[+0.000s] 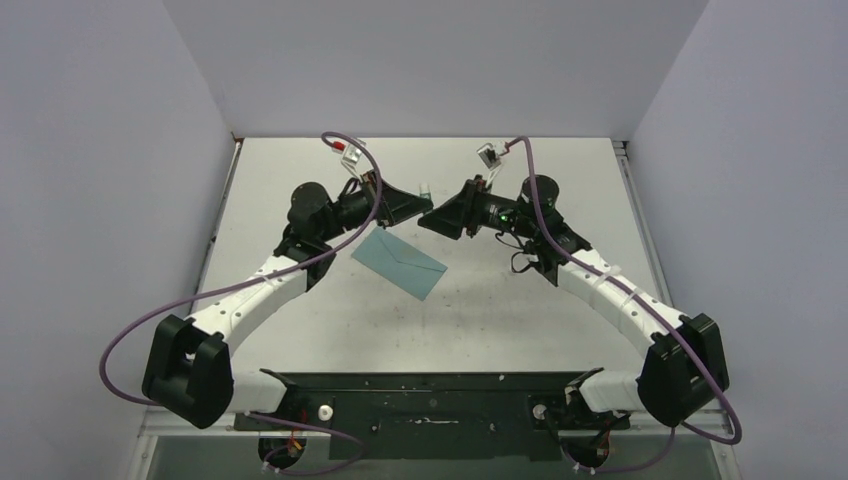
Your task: Place the letter into the envelope and seal it
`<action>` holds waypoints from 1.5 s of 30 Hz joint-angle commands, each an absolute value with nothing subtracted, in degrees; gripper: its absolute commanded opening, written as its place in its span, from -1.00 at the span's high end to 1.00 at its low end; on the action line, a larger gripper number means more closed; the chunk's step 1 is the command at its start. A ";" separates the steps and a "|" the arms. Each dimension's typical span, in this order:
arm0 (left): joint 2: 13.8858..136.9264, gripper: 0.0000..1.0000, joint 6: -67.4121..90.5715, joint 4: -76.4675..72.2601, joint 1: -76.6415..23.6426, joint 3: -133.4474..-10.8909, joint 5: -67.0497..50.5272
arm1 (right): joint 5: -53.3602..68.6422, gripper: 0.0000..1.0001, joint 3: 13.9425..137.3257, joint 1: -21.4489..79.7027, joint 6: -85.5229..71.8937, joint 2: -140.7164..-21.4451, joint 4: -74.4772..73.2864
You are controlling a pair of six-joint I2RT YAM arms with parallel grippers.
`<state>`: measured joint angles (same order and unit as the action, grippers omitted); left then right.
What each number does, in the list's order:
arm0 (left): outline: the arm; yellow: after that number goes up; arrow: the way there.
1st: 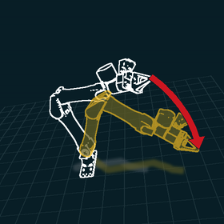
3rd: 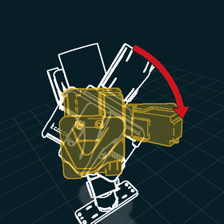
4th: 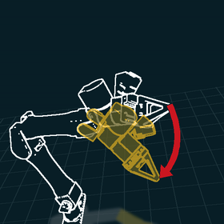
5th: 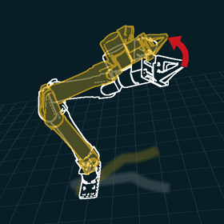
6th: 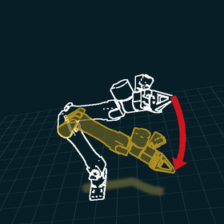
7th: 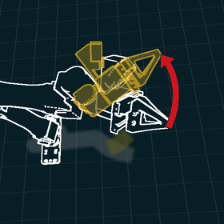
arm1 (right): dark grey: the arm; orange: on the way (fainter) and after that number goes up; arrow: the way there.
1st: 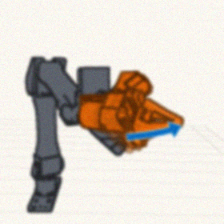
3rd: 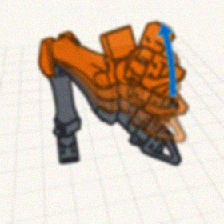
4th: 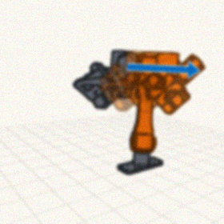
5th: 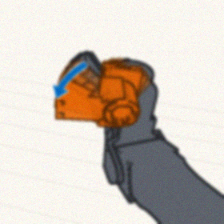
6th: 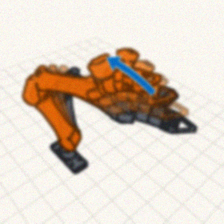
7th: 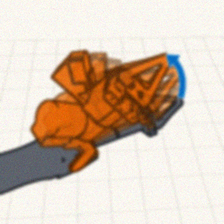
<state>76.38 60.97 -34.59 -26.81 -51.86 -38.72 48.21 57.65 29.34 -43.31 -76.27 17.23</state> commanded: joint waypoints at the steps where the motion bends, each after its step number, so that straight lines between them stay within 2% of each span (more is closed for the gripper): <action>1: 72.76 1.00 65.00 -38.77 -27.51 -54.22 -30.51 | 42.21 -0.46 54.44 29.27 -49.08 -72.27 26.47; 4: 72.58 1.00 66.96 -39.78 -27.50 -54.29 -28.70 | 41.94 -0.45 53.31 29.34 -52.12 -72.66 29.79; 14: 72.88 1.00 69.34 -40.74 -27.42 -54.40 -27.84 | 42.76 -0.04 51.53 29.40 -61.21 -77.03 46.83; 15: 72.83 1.00 69.20 -40.51 -27.42 -54.36 -27.86 | 43.36 0.06 51.96 29.48 -61.71 -77.69 47.54; 17: 72.61 1.00 69.17 -40.11 -27.42 -54.32 -27.55 | 44.81 0.40 53.30 30.03 -61.10 -79.43 47.57; 21: 72.33 1.00 69.04 -39.22 -27.42 -54.40 -26.52 | 44.86 0.88 56.98 31.73 -53.71 -80.12 38.17; 25: 70.79 1.00 67.79 -32.40 -27.42 -54.91 -22.19 | 39.35 0.89 64.28 34.02 -35.10 -79.91 16.80; 30: 69.66 1.00 66.98 -20.61 -27.42 -57.40 -15.84 | 14.49 0.89 73.63 42.77 -7.26 -83.02 -7.99; 34: 70.36 1.00 67.54 -12.70 -27.42 -60.20 -12.60 | -11.61 0.89 77.15 51.30 4.89 -87.32 -11.81; 38: 70.81 1.00 66.76 -7.61 -27.42 -62.56 -10.36 | -24.32 0.89 77.97 56.03 7.45 -89.55 -9.26; 41: 70.72 1.00 65.97 -7.41 -27.34 -62.59 -10.35 | -25.54 0.89 79.29 57.27 6.10 -90.38 -9.79; 45: 71.13 1.00 65.40 -12.40 -26.03 -61.32 -15.36 | -14.71 0.89 76.16 54.78 -0.68 -85.76 -6.42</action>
